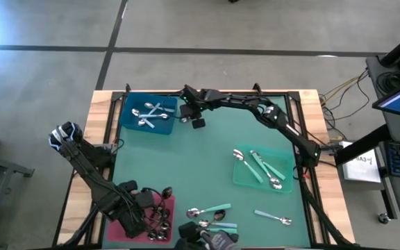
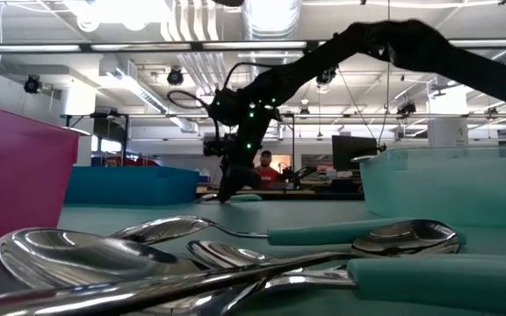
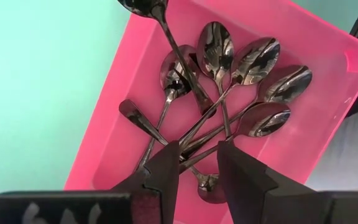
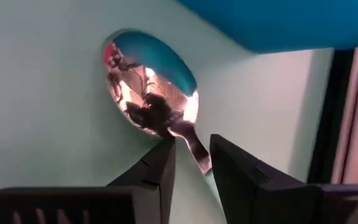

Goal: Sort silverware by color (type)
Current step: Put the top green spoon into the blue bin

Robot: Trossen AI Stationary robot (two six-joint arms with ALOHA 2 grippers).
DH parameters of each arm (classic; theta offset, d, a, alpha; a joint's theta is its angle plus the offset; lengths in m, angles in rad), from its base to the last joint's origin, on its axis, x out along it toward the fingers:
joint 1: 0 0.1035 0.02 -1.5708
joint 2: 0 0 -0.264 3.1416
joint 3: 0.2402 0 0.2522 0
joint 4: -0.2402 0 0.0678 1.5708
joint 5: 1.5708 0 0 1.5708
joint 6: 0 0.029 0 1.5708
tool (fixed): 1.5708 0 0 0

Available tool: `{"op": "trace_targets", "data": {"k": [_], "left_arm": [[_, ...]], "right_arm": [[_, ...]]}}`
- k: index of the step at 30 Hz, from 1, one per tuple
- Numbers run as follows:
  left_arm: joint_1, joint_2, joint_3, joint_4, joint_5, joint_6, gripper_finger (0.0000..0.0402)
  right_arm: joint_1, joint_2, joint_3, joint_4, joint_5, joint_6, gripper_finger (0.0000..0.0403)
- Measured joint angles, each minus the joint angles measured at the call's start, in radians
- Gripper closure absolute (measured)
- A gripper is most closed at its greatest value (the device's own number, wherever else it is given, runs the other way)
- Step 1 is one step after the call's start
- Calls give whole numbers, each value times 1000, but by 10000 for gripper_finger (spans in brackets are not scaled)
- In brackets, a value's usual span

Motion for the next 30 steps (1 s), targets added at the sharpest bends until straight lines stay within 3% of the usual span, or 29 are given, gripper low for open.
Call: {"op": "trace_targets", "data": {"k": [6, 12, 16, 24, 30], "left_arm": [[0, 0, 0, 0, -3, 0, 308], [0, 0, 0, 0, -3, 0, 308], [0, 0, 0, 0, -7, 0, 308], [1, 0, 0, 2, -213, 58, 308], [1, 0, 0, 6, -328, 162, 308]], "right_arm": [[0, 28, 60, -60, -11, -23, 330], [1, 33, 63, -107, -22, -35, 386], [0, 26, 64, -147, -12, 12, 392], [0, -86, 56, -341, 4, 147, 394], [0, -265, 42, -513, -81, 276, 394]]}}
